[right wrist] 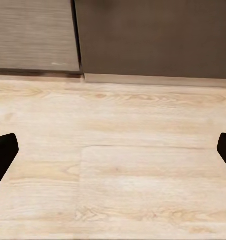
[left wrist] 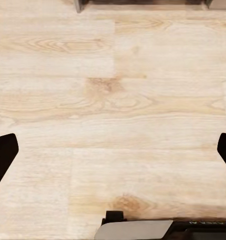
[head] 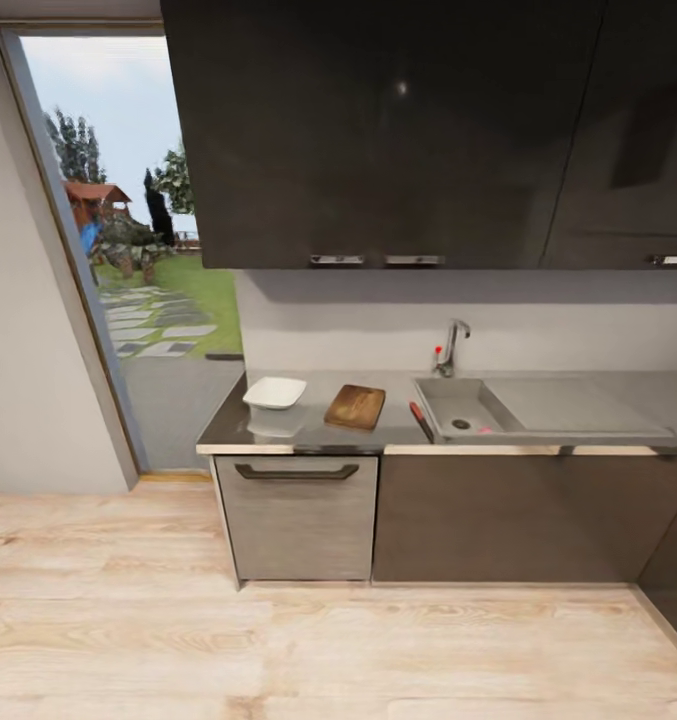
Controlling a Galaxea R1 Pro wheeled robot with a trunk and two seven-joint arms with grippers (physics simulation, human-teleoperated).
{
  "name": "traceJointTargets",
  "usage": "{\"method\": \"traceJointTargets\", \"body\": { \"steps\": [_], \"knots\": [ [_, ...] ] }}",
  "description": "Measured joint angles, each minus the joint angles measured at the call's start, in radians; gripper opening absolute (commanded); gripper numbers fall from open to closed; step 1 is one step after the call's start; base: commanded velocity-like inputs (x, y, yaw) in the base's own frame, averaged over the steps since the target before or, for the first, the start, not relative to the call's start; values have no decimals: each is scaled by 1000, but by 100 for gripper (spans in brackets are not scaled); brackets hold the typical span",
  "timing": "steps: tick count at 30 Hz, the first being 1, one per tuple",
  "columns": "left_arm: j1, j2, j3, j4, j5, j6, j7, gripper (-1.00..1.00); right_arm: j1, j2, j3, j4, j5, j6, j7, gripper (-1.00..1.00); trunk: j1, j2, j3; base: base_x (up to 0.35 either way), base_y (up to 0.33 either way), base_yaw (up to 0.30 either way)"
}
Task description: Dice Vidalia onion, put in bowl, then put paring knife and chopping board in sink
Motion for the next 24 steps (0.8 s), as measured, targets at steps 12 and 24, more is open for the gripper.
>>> {"method": "traceJointTargets", "body": {
  "steps": [12, 24],
  "knots": [
    [0, 1, 0, 0, 0, -1, 0, 100, 0, 0, 0, 0, 3, 0, 0, 100, 0, 0, 0, 203, 0, 0],
    [0, 1, 0, 0, 0, -2, 0, 100, 0, -1, 0, 0, 3, 0, 0, 100, 1, 0, 0, 5, 0, 0]
  ]
}}
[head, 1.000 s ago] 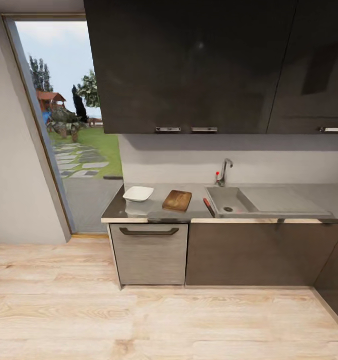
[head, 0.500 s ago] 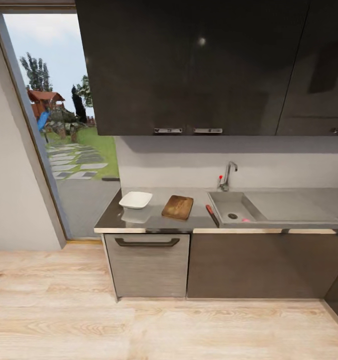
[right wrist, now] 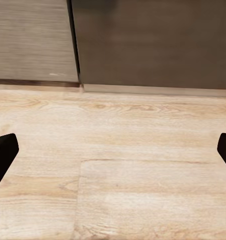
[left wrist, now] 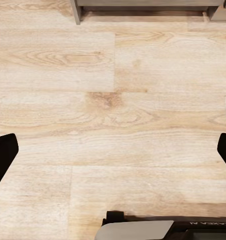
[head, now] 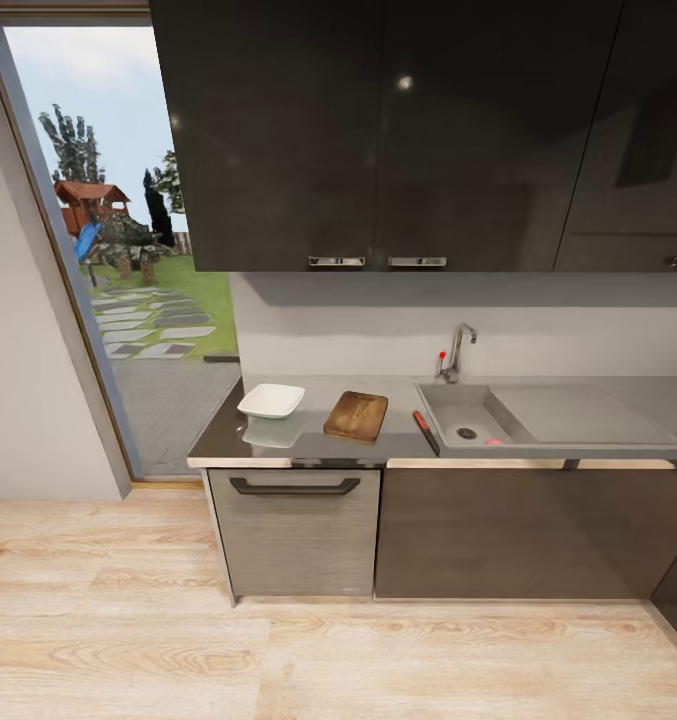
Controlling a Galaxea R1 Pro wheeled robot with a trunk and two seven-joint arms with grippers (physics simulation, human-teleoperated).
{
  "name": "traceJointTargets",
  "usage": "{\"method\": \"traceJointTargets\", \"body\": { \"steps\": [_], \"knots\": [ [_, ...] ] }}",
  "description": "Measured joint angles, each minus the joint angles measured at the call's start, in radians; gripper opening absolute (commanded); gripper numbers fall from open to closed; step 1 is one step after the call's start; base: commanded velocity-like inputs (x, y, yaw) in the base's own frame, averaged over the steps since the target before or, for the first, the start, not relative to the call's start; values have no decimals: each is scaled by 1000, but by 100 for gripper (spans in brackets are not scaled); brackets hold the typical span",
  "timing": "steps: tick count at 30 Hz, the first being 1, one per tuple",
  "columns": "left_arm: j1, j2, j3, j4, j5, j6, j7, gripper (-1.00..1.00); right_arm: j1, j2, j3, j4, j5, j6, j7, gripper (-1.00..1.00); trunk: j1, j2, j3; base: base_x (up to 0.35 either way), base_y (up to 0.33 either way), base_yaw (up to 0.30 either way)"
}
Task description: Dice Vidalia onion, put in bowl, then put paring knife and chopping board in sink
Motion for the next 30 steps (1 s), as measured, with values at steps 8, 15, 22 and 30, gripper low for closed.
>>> {"method": "traceJointTargets", "body": {
  "steps": [8, 15, 22, 30],
  "knots": [
    [0, 0, 0, 0, 0, -1, 0, 100, 0, 0, -2, 0, -3, 0, 0, 100, 0, 0, 0, 0, 0, 0],
    [0, 0, 0, 1, 0, 0, 0, 100, 0, -1, -7, -12, -3, 4, -12, 100, 0, 0, 0, 0, 0, 0],
    [0, 0, 0, 2, 0, 0, 0, 100, -1, 2, -8, -184, 0, 56, -191, 100, 0, 0, 0, 0, 0, 0],
    [0, 0, 0, 8, 0, 0, 0, 100, -1, 4, -6, -563, -2, 377, -265, 100, 0, 0, 0, 0, 0, 0]
  ]
}}
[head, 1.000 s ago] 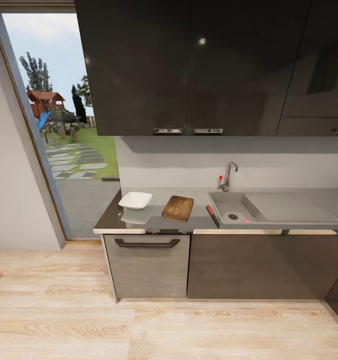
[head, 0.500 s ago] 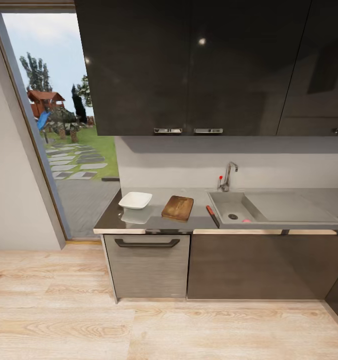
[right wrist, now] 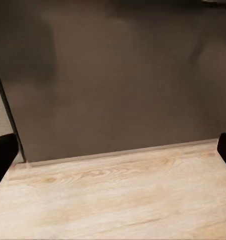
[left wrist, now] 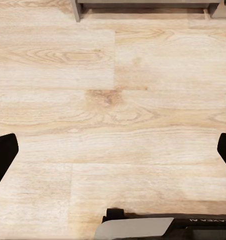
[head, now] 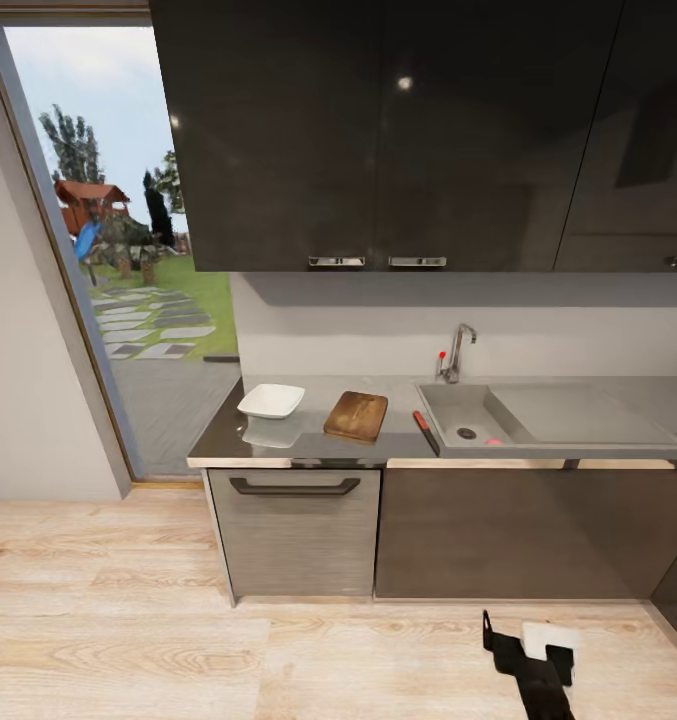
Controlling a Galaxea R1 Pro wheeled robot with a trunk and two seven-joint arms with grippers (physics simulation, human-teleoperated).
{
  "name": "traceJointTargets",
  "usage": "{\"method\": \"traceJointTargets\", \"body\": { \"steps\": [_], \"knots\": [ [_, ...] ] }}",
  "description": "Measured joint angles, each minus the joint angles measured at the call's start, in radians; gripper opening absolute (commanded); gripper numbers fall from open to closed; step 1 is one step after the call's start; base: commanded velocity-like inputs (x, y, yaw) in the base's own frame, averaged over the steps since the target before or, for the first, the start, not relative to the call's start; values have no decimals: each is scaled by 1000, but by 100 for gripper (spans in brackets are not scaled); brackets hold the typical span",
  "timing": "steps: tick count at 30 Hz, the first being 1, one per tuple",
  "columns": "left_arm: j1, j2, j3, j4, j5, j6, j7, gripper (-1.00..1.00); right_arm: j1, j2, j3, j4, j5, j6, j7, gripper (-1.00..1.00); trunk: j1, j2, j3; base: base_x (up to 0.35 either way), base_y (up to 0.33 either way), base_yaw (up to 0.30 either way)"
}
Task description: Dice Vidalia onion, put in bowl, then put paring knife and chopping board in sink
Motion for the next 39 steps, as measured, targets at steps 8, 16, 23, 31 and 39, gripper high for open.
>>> {"method": "traceJointTargets", "body": {
  "steps": [8, 16, 23, 31, 39],
  "knots": [
    [0, -1, 0, 13, 0, -1, 0, 100, -56, 0, 0, -213, -1, 171, -5, 100, 0, 0, 0, 0, 0, 0],
    [0, -1, 0, 13, 0, -1, 0, 100, -314, 7, 4, -264, 14, 414, -16, 100, 0, 0, 0, 0, 0, 0],
    [0, -2, 0, 13, 0, 0, 0, 100, -569, 93, 14, -256, 97, 612, -37, 100, 0, 0, 0, 0, 0, 0],
    [0, -2, 1, 12, 0, 0, 0, 100, -761, 158, 34, -117, 151, 681, -39, 100, 0, 0, 0, 93, -30, 0],
    [0, -2, 1, 12, 0, 0, 0, 100, -962, 161, 35, 182, 152, 679, -33, 100, 0, 0, 0, 269, -90, 0]
  ]
}}
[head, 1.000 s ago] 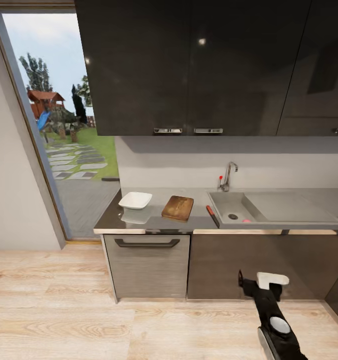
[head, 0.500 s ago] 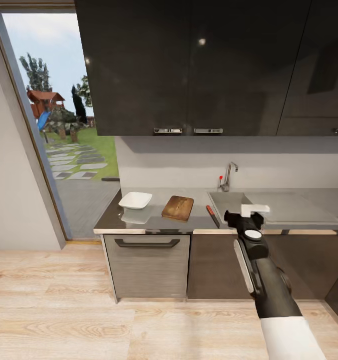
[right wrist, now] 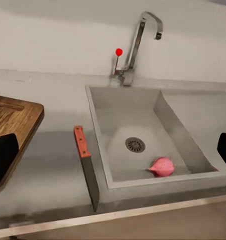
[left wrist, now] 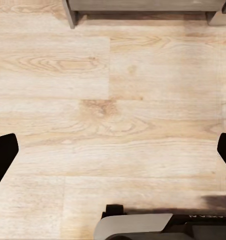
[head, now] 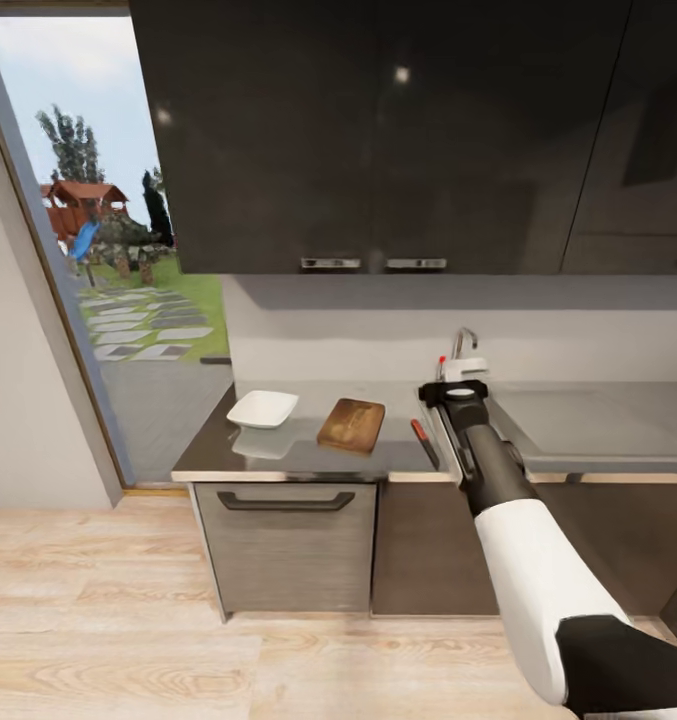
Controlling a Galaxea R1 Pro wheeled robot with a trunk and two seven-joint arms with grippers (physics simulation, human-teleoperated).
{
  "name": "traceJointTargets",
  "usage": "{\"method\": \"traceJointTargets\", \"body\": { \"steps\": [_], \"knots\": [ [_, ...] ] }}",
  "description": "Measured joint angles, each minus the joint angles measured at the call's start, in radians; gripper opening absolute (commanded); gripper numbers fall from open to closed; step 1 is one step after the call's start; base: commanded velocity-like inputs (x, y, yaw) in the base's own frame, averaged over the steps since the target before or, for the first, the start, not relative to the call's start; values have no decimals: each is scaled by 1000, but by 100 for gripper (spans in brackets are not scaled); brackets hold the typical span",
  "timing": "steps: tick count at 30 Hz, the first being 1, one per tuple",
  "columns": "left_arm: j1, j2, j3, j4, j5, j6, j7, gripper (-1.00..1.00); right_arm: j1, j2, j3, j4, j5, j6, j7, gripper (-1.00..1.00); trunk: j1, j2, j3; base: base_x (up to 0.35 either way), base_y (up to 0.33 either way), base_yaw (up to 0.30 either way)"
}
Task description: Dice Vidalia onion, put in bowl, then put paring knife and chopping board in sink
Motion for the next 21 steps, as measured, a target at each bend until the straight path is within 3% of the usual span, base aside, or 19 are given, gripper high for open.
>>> {"method": "traceJointTargets", "body": {
  "steps": [8, 15, 21],
  "knots": [
    [0, 0, 0, 0, 0, 0, 0, 100, -22, 0, 1, 35, -4, 0, 17, 100, 0, 0, 0, 304, -94, 0],
    [0, 1, 0, 0, 0, 0, 0, 100, -23, -2, 4, 45, -3, 1, 135, 100, 0, 0, 0, 313, -27, 0],
    [0, 1, -1, 0, 0, 0, 0, 100, -23, -8, 4, 54, -2, 1, 175, 100, 0, 0, 0, 317, -2, 0]
  ]
}}
